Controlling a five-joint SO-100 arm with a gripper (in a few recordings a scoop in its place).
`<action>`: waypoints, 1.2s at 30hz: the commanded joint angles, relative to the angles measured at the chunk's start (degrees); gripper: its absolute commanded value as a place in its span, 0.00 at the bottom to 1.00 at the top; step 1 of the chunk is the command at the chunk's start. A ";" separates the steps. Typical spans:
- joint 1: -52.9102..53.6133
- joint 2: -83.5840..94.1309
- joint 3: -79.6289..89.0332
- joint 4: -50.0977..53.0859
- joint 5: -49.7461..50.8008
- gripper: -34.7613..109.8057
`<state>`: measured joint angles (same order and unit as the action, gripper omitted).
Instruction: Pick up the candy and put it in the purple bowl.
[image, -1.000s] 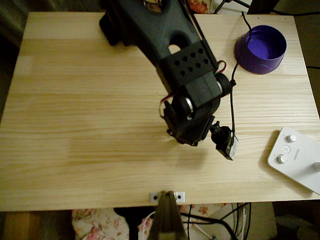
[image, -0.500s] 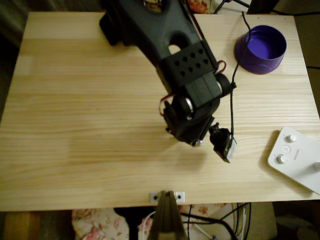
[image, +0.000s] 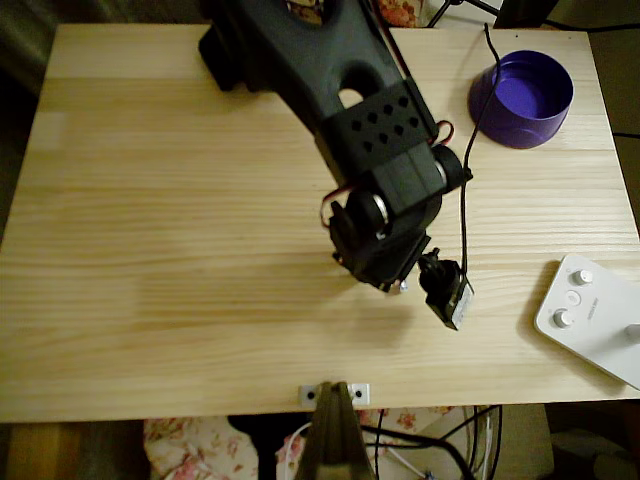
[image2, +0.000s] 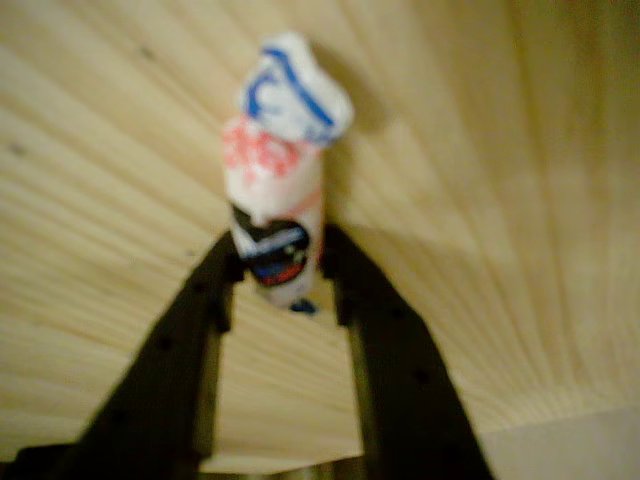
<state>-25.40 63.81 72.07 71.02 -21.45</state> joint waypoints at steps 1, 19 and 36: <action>1.23 8.88 -0.18 0.09 -1.23 0.27; -9.58 29.62 5.19 8.53 -0.18 0.27; -26.10 39.02 6.50 14.24 3.78 0.27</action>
<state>-48.08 95.10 79.01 83.76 -17.75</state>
